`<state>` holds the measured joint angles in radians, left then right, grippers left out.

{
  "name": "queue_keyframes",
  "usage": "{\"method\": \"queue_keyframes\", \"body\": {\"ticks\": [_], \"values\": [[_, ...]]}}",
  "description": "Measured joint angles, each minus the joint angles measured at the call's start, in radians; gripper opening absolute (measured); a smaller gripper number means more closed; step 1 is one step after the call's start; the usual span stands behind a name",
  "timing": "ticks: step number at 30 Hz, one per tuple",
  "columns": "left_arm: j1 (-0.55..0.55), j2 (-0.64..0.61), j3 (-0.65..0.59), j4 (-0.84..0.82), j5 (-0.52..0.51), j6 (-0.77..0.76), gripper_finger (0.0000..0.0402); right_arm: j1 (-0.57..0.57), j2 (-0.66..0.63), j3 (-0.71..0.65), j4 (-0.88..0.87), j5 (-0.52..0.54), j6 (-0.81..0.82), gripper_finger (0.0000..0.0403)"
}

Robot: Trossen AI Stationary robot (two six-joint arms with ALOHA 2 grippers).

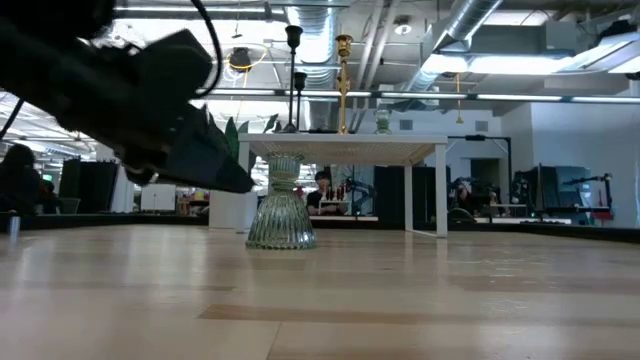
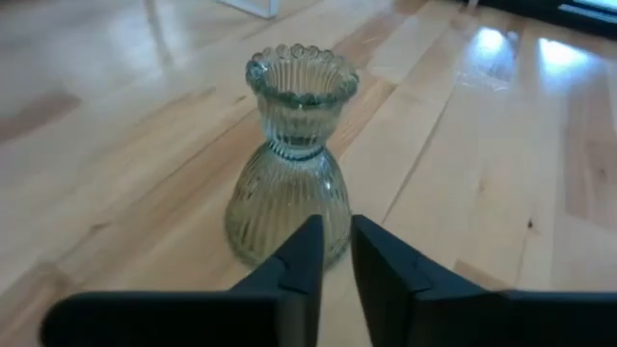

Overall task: Pick & Place candle stick holders
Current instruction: Align the green glass candle holder on the shelf with the other green glass candle holder

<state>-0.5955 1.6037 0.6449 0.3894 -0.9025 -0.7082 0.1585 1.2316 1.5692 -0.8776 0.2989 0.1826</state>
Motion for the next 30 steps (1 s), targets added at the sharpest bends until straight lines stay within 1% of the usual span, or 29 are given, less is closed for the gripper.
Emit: {"method": "queue_keyframes", "body": {"ticks": [4, 7, 11, 15, 17, 19, 21, 23, 28, 30], "values": [[0.056, 0.001, 0.0, 0.026, 0.091, 0.0, 0.0099, 0.014, 0.0, 0.0, 0.0, 0.0, 0.003, 0.0], [0.084, 0.001, 0.0, 0.028, 0.138, 0.025, 0.0135, 0.025, 0.0, 0.0, 0.0, 0.0, 0.003, 0.0], [0.107, 0.001, 0.0, 0.034, 0.164, 0.037, 0.0184, 0.032, 0.0, 0.0, 0.0, 0.0, 0.003, 0.0], [0.121, 0.001, 0.0, 0.039, 0.165, 0.038, 0.0229, 0.032, 0.0, 0.0, 0.0, 0.0, 0.003, 0.0], [0.129, 0.001, 0.0, 0.041, 0.178, 0.037, 0.0251, 0.032, 0.0, 0.0, 0.0, 0.0, 0.003, 0.0], [0.135, 0.001, 0.0, 0.057, 0.213, 0.017, 0.027, 0.031, 0.0, 0.0, 0.0, 0.0, 0.003, 0.0], [0.143, 0.001, 0.0, 0.082, 0.252, 0.007, 0.0284, 0.031, 0.0, 0.0, -0.002, -0.001, 0.003, 0.0], [0.154, 0.001, 0.0, 0.105, 0.261, 0.005, 0.0292, 0.031, 0.0, 0.0, -0.003, -0.001, 0.003, 0.0], [0.174, 0.001, 0.0, 0.14, 0.26, 0.005, 0.0296, 0.031, 0.0, 0.0, -0.005, -0.001, 0.003, 0.0], [0.17, 0.001, 0.0, 0.143, 0.26, 0.034, 0.0296, 0.031, 0.0, 0.0, -0.007, -0.002, 0.003, 0.0]]}}
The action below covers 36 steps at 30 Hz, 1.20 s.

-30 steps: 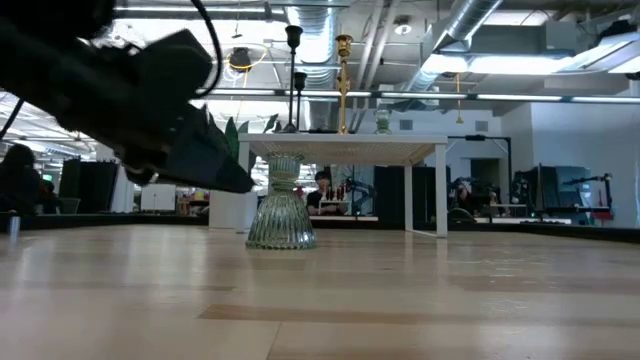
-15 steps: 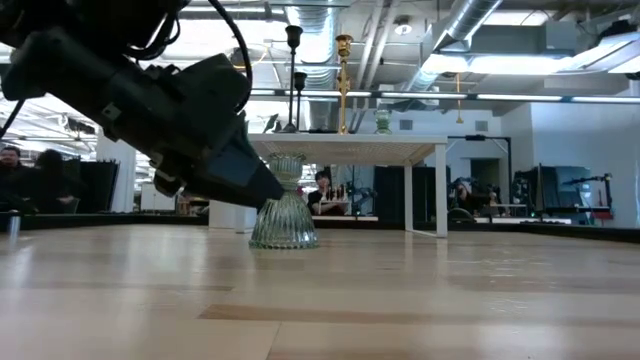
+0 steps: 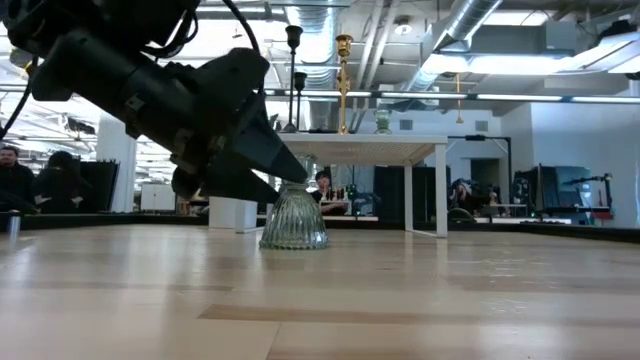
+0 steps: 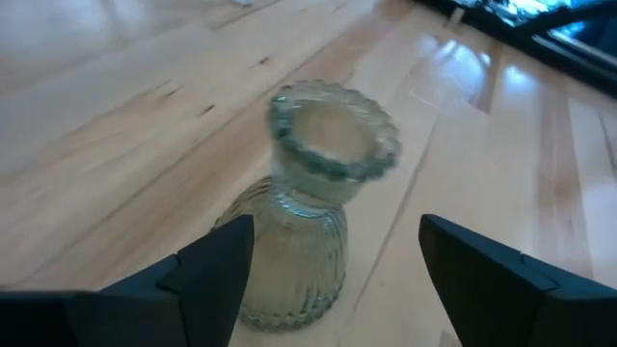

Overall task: Pick & Place candle stick holders
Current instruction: Align the green glass candle holder on the shelf with the other green glass candle holder

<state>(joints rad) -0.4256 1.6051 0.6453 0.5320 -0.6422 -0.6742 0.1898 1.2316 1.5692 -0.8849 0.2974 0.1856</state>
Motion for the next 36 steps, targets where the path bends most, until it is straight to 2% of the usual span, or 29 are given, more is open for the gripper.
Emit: {"method": "queue_keyframes", "body": {"ticks": [6, 11, 21, 30, 33, 36], "values": [[-0.014, 0.0, 0.0, 0.015, -0.004, 0.157, 0.0296, 0.0, 0.0, 0.0, -0.008, -0.002, 0.0, 0.0], [0.001, 0.0, 0.0, 0.024, -0.061, 0.246, 0.0296, 0.0, 0.0, 0.0, -0.006, -0.003, 0.0, 0.0], [0.061, 0.0, 0.0, 0.082, -0.033, 0.252, 0.0296, 0.0, 0.0, 0.0, -0.006, -0.003, 0.0, 0.0], [0.068, 0.0, 0.0, 0.09, -0.008, 0.249, 0.0295, 0.0, 0.0, 0.0, -0.006, -0.003, 0.0, 0.0], [0.069, 0.0, 0.0, 0.09, -0.008, 0.248, 0.0277, 0.0, 0.0, 0.0, -0.006, -0.003, 0.0, 0.0], [0.068, 0.0, 0.0, 0.091, -0.008, 0.248, 0.0243, 0.0, 0.0, 0.0, -0.006, -0.003, 0.0, 0.0]]}}
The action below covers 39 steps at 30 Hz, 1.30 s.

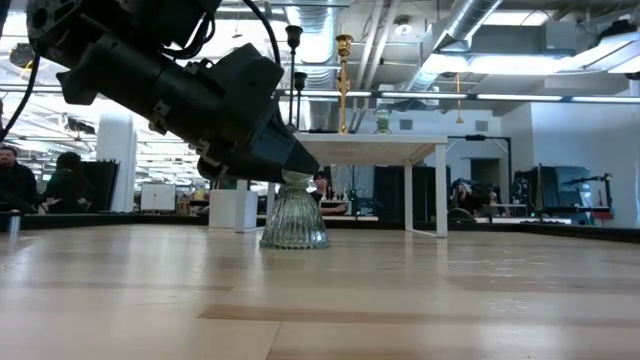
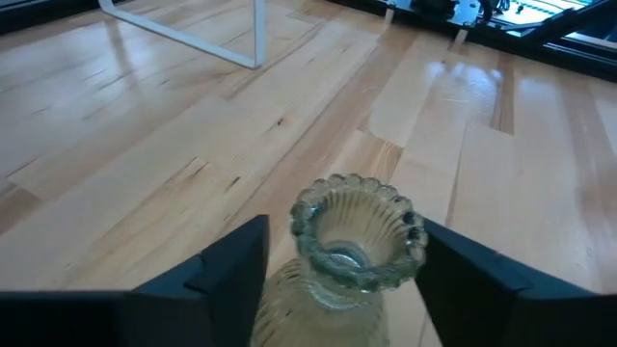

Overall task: Pick & Place candle stick holders
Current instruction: Align the green glass candle holder on the shelf with the other green glass candle holder

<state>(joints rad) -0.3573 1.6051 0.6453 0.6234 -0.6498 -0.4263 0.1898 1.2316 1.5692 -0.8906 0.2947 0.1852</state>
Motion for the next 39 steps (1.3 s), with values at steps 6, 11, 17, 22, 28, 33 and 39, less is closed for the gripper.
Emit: {"method": "queue_keyframes", "body": {"ticks": [6, 11, 17, 22, 28, 33, 39], "values": [[0.0, 0.0, 0.0, 0.001, -0.003, 0.0, 0.0167, 0.0, 0.0, 0.0, 0.0, 0.0, 0.0, 0.0], [-0.001, 0.0, 0.001, 0.003, 0.0, 0.0, 0.014, 0.0, 0.0, 0.0, 0.0, 0.002, 0.0, 0.0], [-0.001, 0.0, 0.001, 0.006, 0.0, 0.002, 0.0166, 0.0, 0.0, 0.0, -0.003, 0.002, 0.0, 0.0], [-0.001, 0.0, 0.009, 0.008, 0.0, 0.003, 0.0141, 0.0, 0.0, 0.0, -0.022, 0.002, 0.0, 0.0], [-0.001, 0.0, 0.09, 0.012, 0.001, 0.123, 0.0144, 0.0, -0.002, 0.0, -0.028, 0.003, -0.006, 0.0], [0.0, 0.0, 0.177, 0.011, 0.0, 0.234, 0.0149, 0.0, -0.01, 0.0, -0.034, 0.005, -0.008, 0.0], [0.008, 0.0, 0.288, 0.001, -0.009, 0.322, 0.0141, 0.0, -0.028, 0.001, -0.038, 0.005, -0.008, 0.0]]}}
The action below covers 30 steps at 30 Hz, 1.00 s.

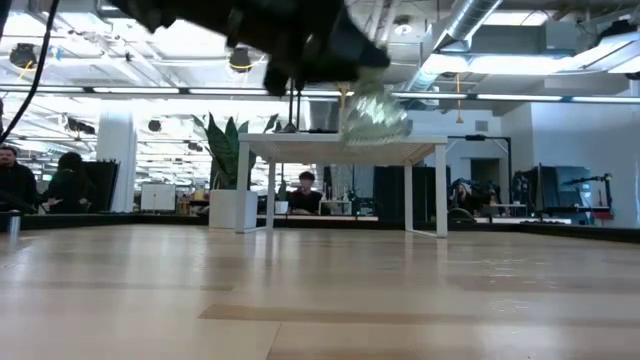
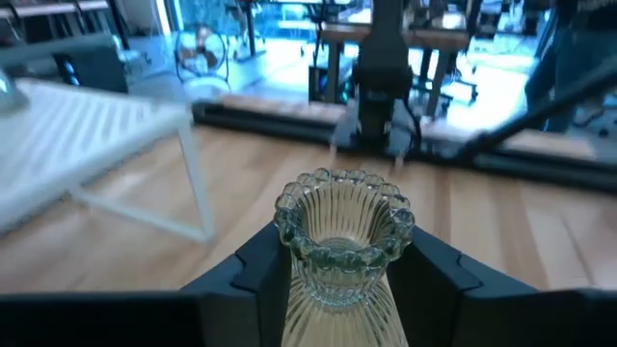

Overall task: Pick & Place candle stick holders
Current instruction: Align the green glass candle holder on the shelf with the other green glass candle holder

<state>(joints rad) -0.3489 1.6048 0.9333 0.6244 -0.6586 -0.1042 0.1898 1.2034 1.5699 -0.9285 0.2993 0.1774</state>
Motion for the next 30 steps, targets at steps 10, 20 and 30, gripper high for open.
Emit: {"method": "queue_keyframes", "body": {"ticks": [10, 20, 30], "values": [[0.055, 0.0, 0.213, -0.137, -0.006, 0.048, 0.0143, 0.01, -0.056, 0.0, -0.046, 0.008, 0.0, 0.0], [0.163, 0.0, 0.326, -0.249, 0.017, 0.111, 0.0144, 0.019, -0.146, 0.0, -0.129, 0.021, -0.011, 0.0], [0.298, 0.0, 0.326, -0.25, 0.098, 0.101, 0.0144, 0.019, -0.146, -0.114, -0.165, 0.029, -0.001, 0.0]]}}
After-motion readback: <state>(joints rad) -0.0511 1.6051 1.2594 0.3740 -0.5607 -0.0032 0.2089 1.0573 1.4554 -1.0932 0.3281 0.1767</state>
